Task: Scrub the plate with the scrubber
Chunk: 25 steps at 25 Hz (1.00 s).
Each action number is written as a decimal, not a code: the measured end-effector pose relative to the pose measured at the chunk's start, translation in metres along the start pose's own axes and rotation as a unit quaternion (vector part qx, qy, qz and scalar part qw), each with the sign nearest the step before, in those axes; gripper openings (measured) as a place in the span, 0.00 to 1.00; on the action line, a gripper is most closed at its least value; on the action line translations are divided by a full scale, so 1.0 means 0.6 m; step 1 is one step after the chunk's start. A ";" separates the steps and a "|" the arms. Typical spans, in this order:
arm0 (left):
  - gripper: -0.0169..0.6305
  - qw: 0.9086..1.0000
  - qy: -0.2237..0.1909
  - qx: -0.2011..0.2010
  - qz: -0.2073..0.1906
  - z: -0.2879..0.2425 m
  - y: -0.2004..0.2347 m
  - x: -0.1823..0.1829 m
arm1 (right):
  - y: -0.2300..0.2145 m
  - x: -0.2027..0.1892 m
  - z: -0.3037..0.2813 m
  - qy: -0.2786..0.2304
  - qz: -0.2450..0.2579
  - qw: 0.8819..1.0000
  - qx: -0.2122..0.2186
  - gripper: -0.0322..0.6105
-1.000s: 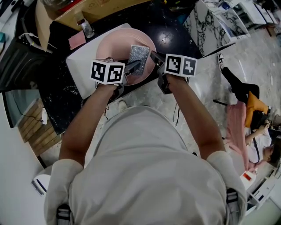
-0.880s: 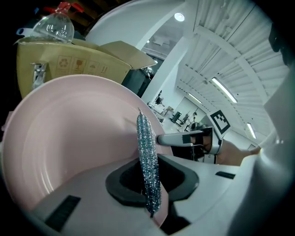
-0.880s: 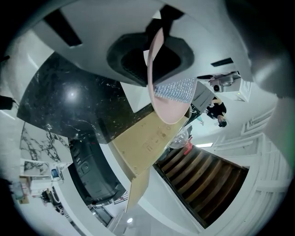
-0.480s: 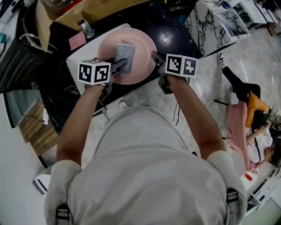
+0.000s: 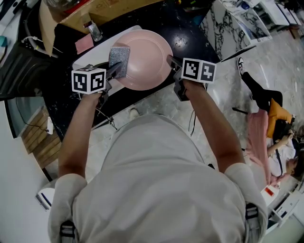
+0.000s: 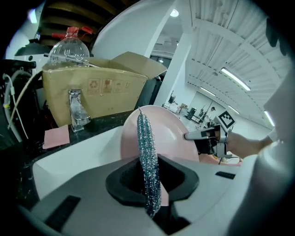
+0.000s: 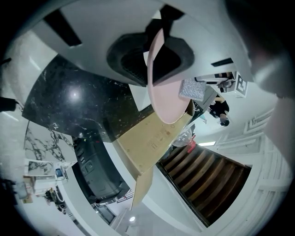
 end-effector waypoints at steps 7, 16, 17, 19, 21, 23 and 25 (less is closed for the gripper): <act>0.13 0.998 -0.027 -0.058 0.028 -0.009 -0.062 0.013 | 0.001 -0.001 -0.006 -0.002 -0.007 1.000 -0.001 0.09; 0.13 0.992 -0.026 -0.113 0.050 -0.075 -0.162 -0.010 | 0.012 -0.002 -0.010 -0.004 -0.009 1.000 0.003 0.09; 0.13 0.992 -0.025 -0.117 0.049 -0.080 -0.167 -0.014 | 0.012 -0.002 -0.010 -0.004 -0.009 1.000 0.004 0.09; 0.13 0.991 -0.023 -0.120 0.047 -0.086 -0.169 -0.020 | 0.012 -0.004 -0.011 -0.003 -0.009 1.000 0.004 0.09; 0.13 0.992 -0.019 -0.116 0.045 -0.087 -0.162 -0.027 | 0.011 -0.005 -0.011 -0.002 -0.008 1.000 0.005 0.09; 0.13 0.993 -0.015 -0.110 0.046 -0.085 -0.150 -0.031 | 0.008 -0.006 -0.011 -0.002 -0.009 1.000 0.006 0.09; 0.13 0.993 -0.010 -0.104 0.046 -0.080 -0.137 -0.035 | 0.007 -0.006 -0.012 -0.002 -0.009 1.000 0.006 0.09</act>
Point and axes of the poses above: the fingertips, and each gripper's own axes: z backward along the fingers, y to its left, x out of its top, the point moved 6 cm from there along z, backward along the fingers, and after that the axes turned 5 degrees about -y, right-handed, at the moved point
